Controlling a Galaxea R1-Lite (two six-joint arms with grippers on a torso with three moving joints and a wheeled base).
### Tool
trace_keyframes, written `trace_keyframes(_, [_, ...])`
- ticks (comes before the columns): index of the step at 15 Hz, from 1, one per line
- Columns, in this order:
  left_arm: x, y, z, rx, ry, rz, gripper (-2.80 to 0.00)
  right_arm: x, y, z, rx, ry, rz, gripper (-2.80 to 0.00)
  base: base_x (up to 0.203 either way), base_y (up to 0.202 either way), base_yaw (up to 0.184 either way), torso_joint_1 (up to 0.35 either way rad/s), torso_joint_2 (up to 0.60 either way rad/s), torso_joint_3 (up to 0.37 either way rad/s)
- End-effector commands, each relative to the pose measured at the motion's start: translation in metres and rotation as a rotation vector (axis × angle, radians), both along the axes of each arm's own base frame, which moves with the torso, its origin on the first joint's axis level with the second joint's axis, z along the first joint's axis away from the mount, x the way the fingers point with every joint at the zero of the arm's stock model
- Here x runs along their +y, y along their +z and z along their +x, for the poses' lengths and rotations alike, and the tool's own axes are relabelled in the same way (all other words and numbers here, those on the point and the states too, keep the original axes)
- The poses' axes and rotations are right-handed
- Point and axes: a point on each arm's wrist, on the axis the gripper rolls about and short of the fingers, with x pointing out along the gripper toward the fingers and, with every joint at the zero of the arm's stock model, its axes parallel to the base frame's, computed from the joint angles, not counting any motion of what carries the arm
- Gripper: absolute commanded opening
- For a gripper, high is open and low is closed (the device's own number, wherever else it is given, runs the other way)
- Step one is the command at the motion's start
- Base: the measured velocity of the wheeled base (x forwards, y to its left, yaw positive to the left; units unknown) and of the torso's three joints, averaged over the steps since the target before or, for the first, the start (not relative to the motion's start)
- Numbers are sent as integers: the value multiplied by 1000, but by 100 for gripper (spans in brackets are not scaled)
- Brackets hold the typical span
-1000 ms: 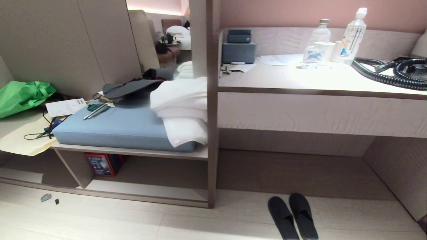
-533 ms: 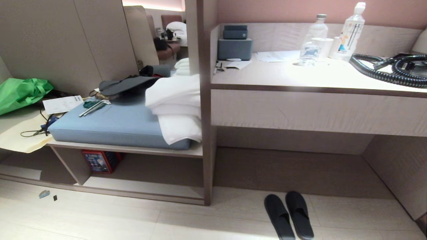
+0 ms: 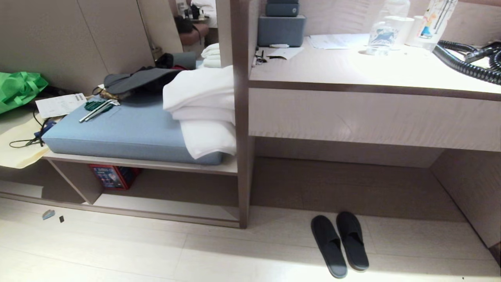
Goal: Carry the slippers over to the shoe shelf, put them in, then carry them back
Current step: Pick up the slippers on the floor
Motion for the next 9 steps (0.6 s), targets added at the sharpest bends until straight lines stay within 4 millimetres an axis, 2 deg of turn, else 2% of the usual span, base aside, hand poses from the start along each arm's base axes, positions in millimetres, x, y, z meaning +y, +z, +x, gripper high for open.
trace_keyframes(1, [0,0,0,0,0,0,-280,0,0,0,1,0,0,-280,0,0,0,-1,7,-198])
trace_keyframes(9, [0,0,0,-1,0,-2,-280,0,0,0,1,0,-3,-280,0,0,0,2,2,-196])
